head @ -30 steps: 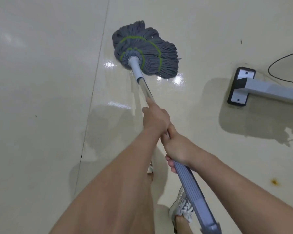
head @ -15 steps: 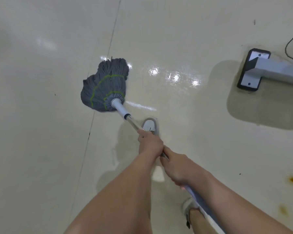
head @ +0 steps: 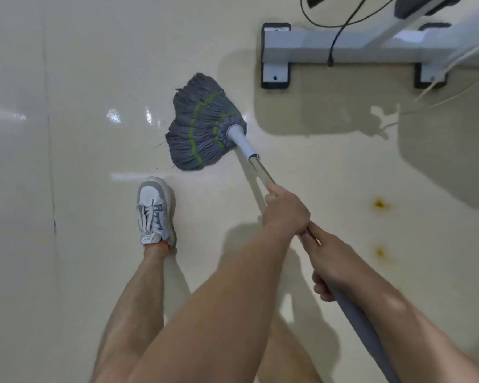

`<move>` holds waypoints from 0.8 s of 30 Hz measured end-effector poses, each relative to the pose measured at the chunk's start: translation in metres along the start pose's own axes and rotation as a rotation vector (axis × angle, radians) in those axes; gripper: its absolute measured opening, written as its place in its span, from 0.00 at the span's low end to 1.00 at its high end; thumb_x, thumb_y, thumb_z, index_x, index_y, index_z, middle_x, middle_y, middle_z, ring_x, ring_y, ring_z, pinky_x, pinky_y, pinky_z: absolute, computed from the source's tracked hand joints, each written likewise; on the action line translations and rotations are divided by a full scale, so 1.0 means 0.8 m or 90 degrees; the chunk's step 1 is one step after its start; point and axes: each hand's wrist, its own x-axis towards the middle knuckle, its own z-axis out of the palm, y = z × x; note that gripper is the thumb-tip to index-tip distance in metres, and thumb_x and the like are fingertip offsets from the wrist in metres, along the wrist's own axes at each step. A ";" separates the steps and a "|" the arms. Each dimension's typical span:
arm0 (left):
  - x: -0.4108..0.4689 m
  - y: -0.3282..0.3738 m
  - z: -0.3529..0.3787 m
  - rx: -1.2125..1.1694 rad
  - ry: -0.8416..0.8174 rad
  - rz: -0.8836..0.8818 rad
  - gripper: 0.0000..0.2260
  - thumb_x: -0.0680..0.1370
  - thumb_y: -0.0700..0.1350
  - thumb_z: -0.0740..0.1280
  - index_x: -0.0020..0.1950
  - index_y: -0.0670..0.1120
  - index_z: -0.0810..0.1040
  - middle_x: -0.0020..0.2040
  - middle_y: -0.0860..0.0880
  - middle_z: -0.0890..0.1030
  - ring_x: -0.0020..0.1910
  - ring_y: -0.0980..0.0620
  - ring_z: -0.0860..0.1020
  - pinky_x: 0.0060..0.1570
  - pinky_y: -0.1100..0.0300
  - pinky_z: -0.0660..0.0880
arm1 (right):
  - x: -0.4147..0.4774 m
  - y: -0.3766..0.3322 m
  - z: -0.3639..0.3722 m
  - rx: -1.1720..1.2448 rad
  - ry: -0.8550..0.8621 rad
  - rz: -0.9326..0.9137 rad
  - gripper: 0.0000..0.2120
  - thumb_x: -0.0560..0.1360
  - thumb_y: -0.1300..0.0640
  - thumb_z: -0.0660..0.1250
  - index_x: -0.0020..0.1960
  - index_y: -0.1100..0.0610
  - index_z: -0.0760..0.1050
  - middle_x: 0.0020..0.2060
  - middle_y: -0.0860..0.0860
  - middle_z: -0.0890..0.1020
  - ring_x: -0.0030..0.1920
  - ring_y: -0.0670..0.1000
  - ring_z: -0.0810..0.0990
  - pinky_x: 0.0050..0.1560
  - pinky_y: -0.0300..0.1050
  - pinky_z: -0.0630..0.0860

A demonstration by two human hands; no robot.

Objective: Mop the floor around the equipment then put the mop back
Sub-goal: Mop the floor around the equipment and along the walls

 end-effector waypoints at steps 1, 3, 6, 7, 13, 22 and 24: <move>-0.010 0.011 0.016 -0.006 -0.022 0.012 0.27 0.82 0.39 0.54 0.78 0.32 0.49 0.75 0.28 0.54 0.71 0.36 0.65 0.57 0.55 0.67 | -0.007 0.011 -0.013 0.033 0.016 0.021 0.12 0.81 0.44 0.50 0.58 0.39 0.70 0.30 0.57 0.78 0.24 0.56 0.79 0.31 0.49 0.81; -0.026 0.037 0.045 0.024 -0.068 0.090 0.24 0.83 0.39 0.52 0.78 0.33 0.53 0.75 0.27 0.57 0.75 0.30 0.57 0.67 0.48 0.64 | -0.015 0.029 -0.035 0.079 0.063 0.046 0.12 0.81 0.45 0.50 0.58 0.40 0.70 0.30 0.58 0.78 0.23 0.56 0.79 0.28 0.48 0.80; -0.027 0.052 0.066 -0.042 -0.079 0.088 0.28 0.82 0.38 0.56 0.80 0.37 0.50 0.75 0.32 0.60 0.74 0.32 0.61 0.62 0.50 0.66 | -0.014 0.040 -0.046 0.083 0.096 0.037 0.14 0.81 0.49 0.48 0.59 0.44 0.70 0.25 0.56 0.75 0.19 0.52 0.72 0.23 0.40 0.71; -0.024 0.050 0.062 -0.027 -0.073 0.097 0.31 0.81 0.39 0.57 0.80 0.37 0.45 0.75 0.34 0.60 0.73 0.36 0.64 0.62 0.51 0.66 | -0.013 0.035 -0.044 0.073 0.087 0.035 0.14 0.81 0.49 0.47 0.59 0.44 0.69 0.24 0.56 0.74 0.18 0.51 0.70 0.22 0.39 0.70; -0.018 -0.018 -0.031 -0.109 -0.067 0.078 0.31 0.77 0.38 0.59 0.78 0.36 0.52 0.69 0.33 0.69 0.67 0.37 0.71 0.63 0.53 0.70 | -0.025 -0.046 0.036 -0.045 -0.006 0.026 0.12 0.81 0.50 0.48 0.64 0.46 0.60 0.36 0.60 0.78 0.27 0.57 0.77 0.28 0.50 0.80; 0.011 -0.228 -0.221 -0.272 0.082 -0.045 0.33 0.77 0.40 0.58 0.80 0.44 0.48 0.68 0.39 0.72 0.63 0.40 0.74 0.62 0.50 0.74 | -0.037 -0.174 0.243 -0.394 -0.167 -0.092 0.15 0.81 0.58 0.52 0.67 0.55 0.60 0.38 0.56 0.77 0.27 0.54 0.75 0.26 0.46 0.75; 0.016 -0.282 -0.257 -0.326 0.111 -0.086 0.30 0.77 0.40 0.58 0.77 0.42 0.53 0.68 0.38 0.72 0.63 0.38 0.74 0.63 0.46 0.74 | -0.037 -0.200 0.295 -0.486 -0.212 -0.111 0.21 0.80 0.61 0.54 0.72 0.54 0.58 0.45 0.59 0.77 0.29 0.54 0.71 0.28 0.48 0.72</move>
